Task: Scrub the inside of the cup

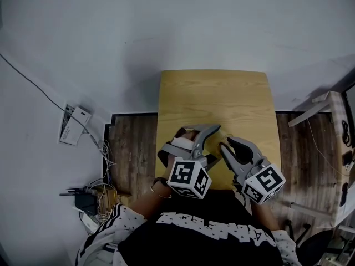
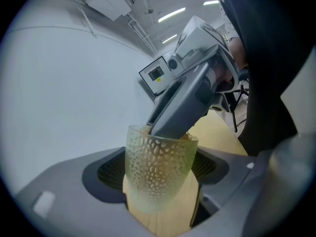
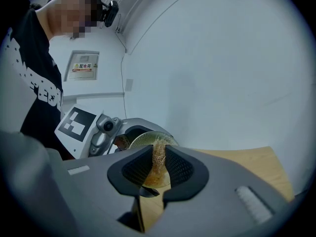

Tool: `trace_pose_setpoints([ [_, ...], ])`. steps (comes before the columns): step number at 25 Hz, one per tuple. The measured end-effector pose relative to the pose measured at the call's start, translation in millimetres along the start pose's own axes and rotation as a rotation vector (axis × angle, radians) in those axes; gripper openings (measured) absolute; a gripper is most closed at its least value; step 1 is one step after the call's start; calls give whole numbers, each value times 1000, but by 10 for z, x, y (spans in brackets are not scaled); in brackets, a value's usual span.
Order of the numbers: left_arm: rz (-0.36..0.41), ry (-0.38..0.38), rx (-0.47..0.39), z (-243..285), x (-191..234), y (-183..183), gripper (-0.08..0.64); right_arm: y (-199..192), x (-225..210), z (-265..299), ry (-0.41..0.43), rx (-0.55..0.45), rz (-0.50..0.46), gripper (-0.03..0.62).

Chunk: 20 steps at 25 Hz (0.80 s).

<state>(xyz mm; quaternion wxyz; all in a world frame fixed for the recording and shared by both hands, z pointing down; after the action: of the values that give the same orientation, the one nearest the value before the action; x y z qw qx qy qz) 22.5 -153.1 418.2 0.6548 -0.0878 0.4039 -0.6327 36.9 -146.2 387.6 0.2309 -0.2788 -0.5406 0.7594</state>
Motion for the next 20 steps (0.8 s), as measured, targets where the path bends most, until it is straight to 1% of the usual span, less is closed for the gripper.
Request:
trace_pose_setpoints([
  [3, 21, -9, 15, 36, -27, 14, 396, -42, 7, 15, -5, 5, 23, 89],
  [5, 33, -28, 27, 65, -52, -3, 396, -88, 12, 29, -11, 13, 47, 89],
  [7, 48, -55, 44, 83, -97, -48, 396, -162, 28, 41, -16, 23, 92, 89],
  [9, 57, -66, 53, 94, -136, -76, 396, -218, 45, 37, -11, 37, 134, 89],
  [12, 62, -68, 57, 90, -168, -95, 396, -249, 77, 29, -8, 50, 149, 89],
  [17, 92, -42, 65, 74, -106, -54, 396, -207, 68, 41, -18, 27, 171, 89],
  [19, 114, -36, 72, 81, -117, -32, 396, -218, 54, 30, -14, 30, 226, 89],
  [20, 128, -33, 77, 83, -126, -25, 396, -228, 43, 26, -7, 33, 279, 87],
])
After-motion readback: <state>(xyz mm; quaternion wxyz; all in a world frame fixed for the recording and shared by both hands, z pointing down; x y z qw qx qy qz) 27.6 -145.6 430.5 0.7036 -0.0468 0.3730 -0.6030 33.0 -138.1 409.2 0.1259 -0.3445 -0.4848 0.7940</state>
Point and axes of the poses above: the fingertips, and each gripper's own axes: z forward along the fingers, x to its left, y out of its top, the point moved 2 cm from there along -z, backward along the fingers, and after that the axes turned 15 degrees about -y, right-handed, at the moved point
